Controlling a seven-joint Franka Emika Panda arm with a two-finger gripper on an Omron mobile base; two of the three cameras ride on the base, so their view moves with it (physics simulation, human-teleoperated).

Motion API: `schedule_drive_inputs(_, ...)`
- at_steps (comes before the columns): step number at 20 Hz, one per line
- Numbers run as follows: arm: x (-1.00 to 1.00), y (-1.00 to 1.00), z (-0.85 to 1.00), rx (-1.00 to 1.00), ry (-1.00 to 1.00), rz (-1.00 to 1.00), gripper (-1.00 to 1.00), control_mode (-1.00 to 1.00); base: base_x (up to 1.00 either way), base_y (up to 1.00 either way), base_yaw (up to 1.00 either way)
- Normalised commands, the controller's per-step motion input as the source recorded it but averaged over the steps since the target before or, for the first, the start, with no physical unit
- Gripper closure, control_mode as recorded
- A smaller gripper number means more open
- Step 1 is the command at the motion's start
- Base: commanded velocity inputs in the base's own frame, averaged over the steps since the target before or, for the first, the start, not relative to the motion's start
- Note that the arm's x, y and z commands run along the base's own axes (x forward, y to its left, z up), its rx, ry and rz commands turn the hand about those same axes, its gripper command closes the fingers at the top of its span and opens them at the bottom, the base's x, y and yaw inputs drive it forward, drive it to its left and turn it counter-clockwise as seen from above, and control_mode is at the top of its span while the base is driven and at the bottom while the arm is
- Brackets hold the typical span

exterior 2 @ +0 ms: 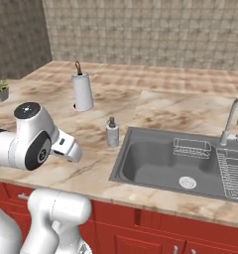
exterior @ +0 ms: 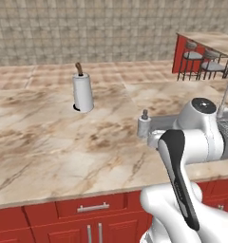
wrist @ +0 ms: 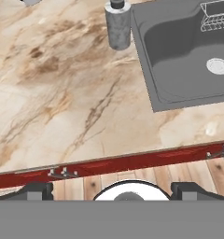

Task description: Locate and retrieve the soap dispenser and soap dispenser from the cabinet. Place them next to the sink.

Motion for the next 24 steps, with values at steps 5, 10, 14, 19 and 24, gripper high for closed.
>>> schedule_drive_inputs(5, 0.0, 0.0, 0.0, 0.0, 0.0, 0.0, -1.0, 1.0, 0.0, 0.19, 0.4)
schedule_drive_inputs(10, 0.0, 0.0, 0.0, 0.0, 0.0, 0.0, -1.0, 1.0, -0.09, 0.41, 0.43)
schedule_drive_inputs(14, 0.0, 0.0, 0.0, 0.0, 0.0, 0.0, -1.0, 1.0, 0.0, 0.26, 0.44)
schedule_drive_inputs(19, 0.0, 0.0, 0.0, 0.0, 0.0, 0.0, -1.0, 1.0, 0.0, 0.12, 0.5)
schedule_drive_inputs(24, 0.0, 0.0, 0.0, 0.0, 0.0, 0.0, -1.0, 1.0, 0.0, 0.16, 0.48)
